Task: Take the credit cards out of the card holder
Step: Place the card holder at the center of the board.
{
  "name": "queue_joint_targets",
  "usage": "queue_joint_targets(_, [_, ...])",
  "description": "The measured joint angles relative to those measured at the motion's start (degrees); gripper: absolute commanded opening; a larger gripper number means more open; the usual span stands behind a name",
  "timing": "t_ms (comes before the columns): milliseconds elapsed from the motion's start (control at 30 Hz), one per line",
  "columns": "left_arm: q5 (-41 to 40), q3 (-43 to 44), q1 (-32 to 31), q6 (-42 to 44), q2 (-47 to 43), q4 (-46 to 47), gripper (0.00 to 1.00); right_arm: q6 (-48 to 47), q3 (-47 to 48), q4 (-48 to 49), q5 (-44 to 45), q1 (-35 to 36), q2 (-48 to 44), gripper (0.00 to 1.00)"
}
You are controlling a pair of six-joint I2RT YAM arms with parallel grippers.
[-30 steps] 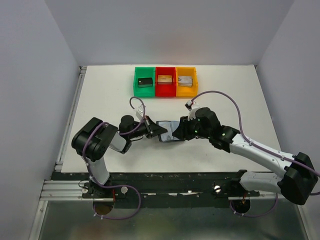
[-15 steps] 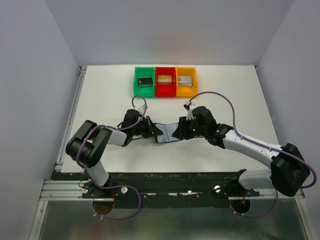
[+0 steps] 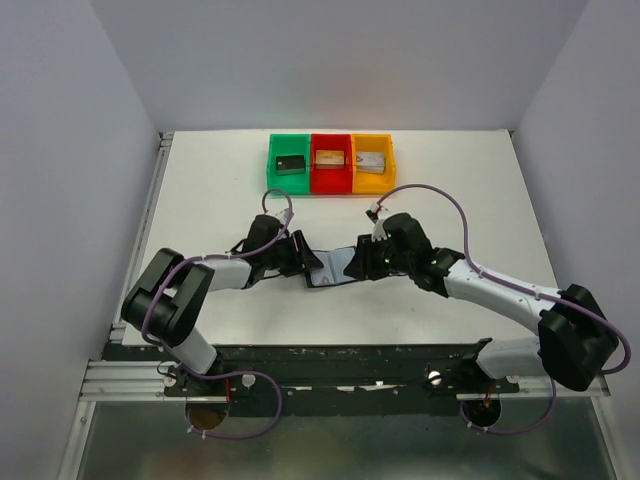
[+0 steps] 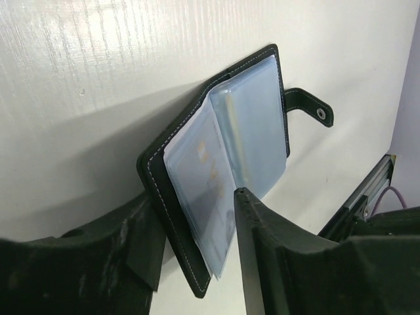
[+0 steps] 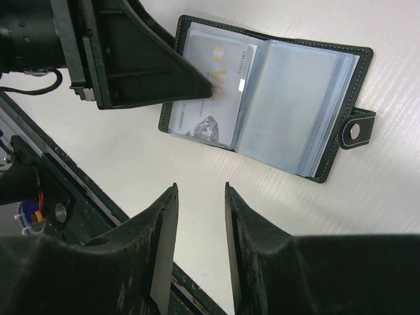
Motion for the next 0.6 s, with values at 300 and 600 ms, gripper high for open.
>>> queue_joint_targets(300, [-5.3, 3.1, 0.0, 4.5, -4.7, -11.7, 0.63, 0.0, -0.8, 0.2, 0.0, 0.0, -0.1, 0.43])
queue_joint_targets(600, [-14.3, 7.4, -0.6, 9.8, -15.0, -25.2, 0.56, -1.2, 0.3, -1.2, 1.7, 0.0, -1.8, 0.44])
